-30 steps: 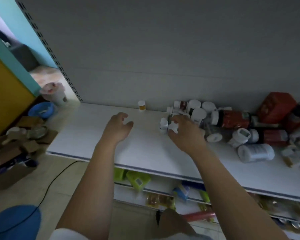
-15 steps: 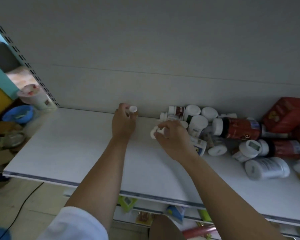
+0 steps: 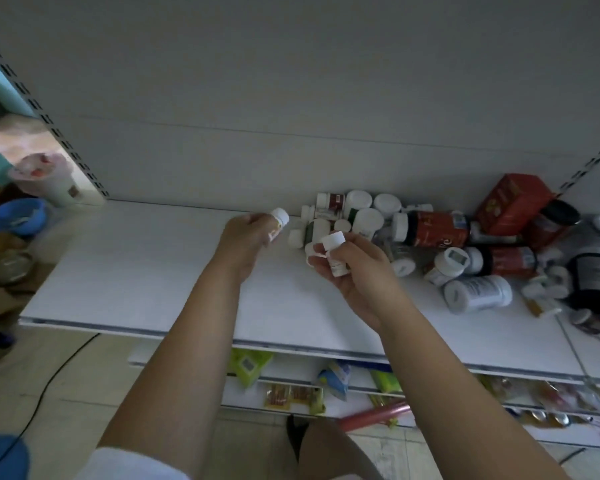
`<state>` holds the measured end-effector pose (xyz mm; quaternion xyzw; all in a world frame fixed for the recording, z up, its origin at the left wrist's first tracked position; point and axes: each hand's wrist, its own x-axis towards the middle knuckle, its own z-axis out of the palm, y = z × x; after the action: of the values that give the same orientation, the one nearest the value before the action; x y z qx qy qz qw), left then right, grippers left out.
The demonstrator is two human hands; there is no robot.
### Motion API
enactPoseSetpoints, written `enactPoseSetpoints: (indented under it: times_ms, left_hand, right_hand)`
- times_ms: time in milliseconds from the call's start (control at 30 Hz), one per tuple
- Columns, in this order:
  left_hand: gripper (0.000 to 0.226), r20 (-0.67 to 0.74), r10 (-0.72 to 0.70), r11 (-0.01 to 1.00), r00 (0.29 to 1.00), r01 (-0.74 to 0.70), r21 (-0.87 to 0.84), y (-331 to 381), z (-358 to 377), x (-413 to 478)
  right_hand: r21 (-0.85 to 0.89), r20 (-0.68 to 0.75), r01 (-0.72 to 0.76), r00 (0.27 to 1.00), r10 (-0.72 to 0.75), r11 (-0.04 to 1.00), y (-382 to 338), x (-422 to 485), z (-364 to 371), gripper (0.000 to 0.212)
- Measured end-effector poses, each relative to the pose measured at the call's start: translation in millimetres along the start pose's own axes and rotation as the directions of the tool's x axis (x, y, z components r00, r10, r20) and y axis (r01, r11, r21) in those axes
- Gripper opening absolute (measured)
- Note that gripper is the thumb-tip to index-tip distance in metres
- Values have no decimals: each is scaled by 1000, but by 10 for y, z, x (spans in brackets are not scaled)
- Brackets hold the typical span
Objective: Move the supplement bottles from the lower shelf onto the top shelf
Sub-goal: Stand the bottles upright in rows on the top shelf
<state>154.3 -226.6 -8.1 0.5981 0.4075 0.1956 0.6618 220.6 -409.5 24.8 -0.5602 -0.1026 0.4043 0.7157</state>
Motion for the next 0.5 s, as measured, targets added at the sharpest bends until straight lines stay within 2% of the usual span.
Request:
enactPoseSetpoints:
  times_ms: [67,167,233,333,500]
  left_hand:
    - [7,90,-31,989,995,44,-141,112,-43,-466]
    - [17,176,-61,909,982,127,-396,276,-129,-1091]
    - [16,176,-63,896,982,134,-423,397,-178,-1473]
    - [10,165,-21,884,986,95,-458,594,-222,-2006]
    - [24,213,87,841,973,43,-540,866,-281,-2803]
  right_hand:
    - [-12,40,-23,999,23,1000,-90,-168,67,14]
    - [94,75,-63,996,56,994,-246,-461,203,16]
    - [199,112,-101,991,80,975,-359,-699,302,25]
    - [258,152,-105,986,67,960,-483,-1116,390,33]
    - [253,174,-9,984,-36,967,-673,-1937,404,22]
